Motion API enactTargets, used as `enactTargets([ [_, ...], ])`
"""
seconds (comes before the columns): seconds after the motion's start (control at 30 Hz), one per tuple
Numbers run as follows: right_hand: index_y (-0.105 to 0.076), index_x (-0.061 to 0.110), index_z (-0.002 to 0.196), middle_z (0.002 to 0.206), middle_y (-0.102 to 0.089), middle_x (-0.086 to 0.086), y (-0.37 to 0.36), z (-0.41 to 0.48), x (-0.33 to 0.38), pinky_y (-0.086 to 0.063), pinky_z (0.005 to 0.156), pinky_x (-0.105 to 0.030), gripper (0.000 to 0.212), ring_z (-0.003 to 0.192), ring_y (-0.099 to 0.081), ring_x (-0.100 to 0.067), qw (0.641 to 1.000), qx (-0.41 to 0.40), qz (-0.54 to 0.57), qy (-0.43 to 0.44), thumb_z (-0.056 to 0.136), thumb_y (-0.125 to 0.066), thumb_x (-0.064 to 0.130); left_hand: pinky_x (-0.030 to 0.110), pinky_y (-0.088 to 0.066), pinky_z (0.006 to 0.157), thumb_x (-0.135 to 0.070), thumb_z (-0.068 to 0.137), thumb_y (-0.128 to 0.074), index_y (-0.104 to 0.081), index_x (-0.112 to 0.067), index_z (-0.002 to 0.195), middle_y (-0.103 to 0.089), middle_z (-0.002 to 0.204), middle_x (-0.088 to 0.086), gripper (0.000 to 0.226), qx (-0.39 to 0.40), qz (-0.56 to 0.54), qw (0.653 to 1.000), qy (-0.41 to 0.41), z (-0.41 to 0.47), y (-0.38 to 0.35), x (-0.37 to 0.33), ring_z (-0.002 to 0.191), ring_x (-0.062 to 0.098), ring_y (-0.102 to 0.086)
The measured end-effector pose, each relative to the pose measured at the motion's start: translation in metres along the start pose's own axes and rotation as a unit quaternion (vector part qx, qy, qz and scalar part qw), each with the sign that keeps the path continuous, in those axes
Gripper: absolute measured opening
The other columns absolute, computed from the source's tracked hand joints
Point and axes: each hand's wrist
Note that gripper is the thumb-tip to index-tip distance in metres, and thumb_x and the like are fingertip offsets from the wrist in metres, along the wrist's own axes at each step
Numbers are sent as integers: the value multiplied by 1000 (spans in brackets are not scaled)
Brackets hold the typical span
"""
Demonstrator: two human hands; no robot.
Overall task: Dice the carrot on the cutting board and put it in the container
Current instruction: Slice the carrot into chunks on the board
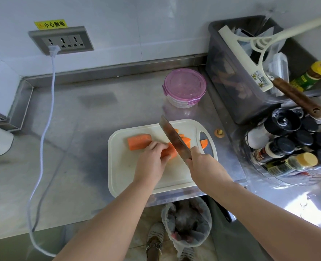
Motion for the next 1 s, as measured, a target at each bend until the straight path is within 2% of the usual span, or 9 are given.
enactTargets([
  [0.23, -30, 9, 136, 99, -64, -6, -3, 1, 1, -51, 62, -26, 36, 81, -67, -19, 998, -10, 59, -24, 103, -40, 20, 30, -46, 82, -16, 84, -69, -66, -13, 109, -62, 110, -1, 25, 6, 3, 1000, -6, 0, 2, 1, 104, 19, -59],
  [0.33, -39, 7, 129, 83, -45, -3, -2, 2, 1, -46, 66, -31, 29, 83, -61, -23, 996, 7, 85, -35, 104, -32, 21, 29, -46, 82, -15, 84, -69, -66, -13, 108, -62, 110, -2, 25, 10, 2, 1000, -13, 1, 2, 1, 104, 19, -59],
  [0.37, -41, 6, 127, 84, -44, -5, 1, 2, 0, -45, 65, -32, 29, 82, -60, -25, 996, 18, 86, -33, 104, -31, 20, 27, -44, 82, -16, 84, -69, -66, -13, 109, -62, 110, -1, 25, 11, 1, 1000, -13, 1, 3, 1, 104, 19, -59],
  [0.47, -36, 1, 140, 121, -44, -17, 3, 1, 5, -45, 60, -22, 39, 68, -51, -15, 996, 62, 58, -30, 101, -40, 7, 19, -37, 77, -18, 85, -69, -66, -13, 109, -63, 109, -1, 25, 11, -2, 1000, -12, 3, 4, 1, 102, 18, -59],
  [0.5, -36, 0, 139, 120, -43, -17, 1, 3, 5, -43, 59, -21, 39, 63, -46, -14, 996, 75, 50, -30, 101, -40, 5, 18, -36, 75, -18, 85, -69, -66, -13, 109, -63, 108, -2, 25, 11, -2, 1000, -11, 3, 4, 1, 101, 18, -59],
  [0.6, -46, 3, 121, 76, -38, -1, -6, 15, 4, -31, 53, -23, 26, 56, -29, -11, 994, 54, 86, -40, 102, -32, 15, 15, -32, 73, -19, 85, -69, -66, -14, 110, -63, 109, -2, 26, 11, 0, 1000, -12, 3, 3, 2, 101, 18, -59],
  [0.67, -47, 5, 117, 69, -30, 2, -9, 21, 6, -28, 52, -23, 25, 55, -27, -10, 996, 58, 61, -30, 103, -31, 17, 15, -32, 73, -18, 84, -69, -66, -14, 110, -63, 108, -2, 26, 9, 0, 1000, -15, 2, 2, 3, 101, 18, -59],
  [0.8, -47, 4, 118, 73, -34, -3, -14, 26, 11, -26, 51, -23, 24, 56, -31, -14, 996, 66, 48, -32, 102, -33, 16, 23, -41, 76, -19, 85, -69, -66, -14, 110, -63, 107, -1, 26, 6, 2, 1000, -19, 2, 1, 5, 99, 19, -60],
  [1.0, -44, 6, 119, 91, -47, -7, -16, 25, 6, -32, 54, -23, 28, 84, -53, -28, 995, 54, 80, -30, 103, -31, 24, 31, -46, 76, -20, 85, -69, -66, -15, 111, -62, 107, 0, 27, 7, 7, 1000, -20, 1, 2, 4, 99, 21, -60],
])
Point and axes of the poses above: each hand's wrist, its own z-axis towards the middle knuckle, its own y-axis out of the back of the hand, x = y × z
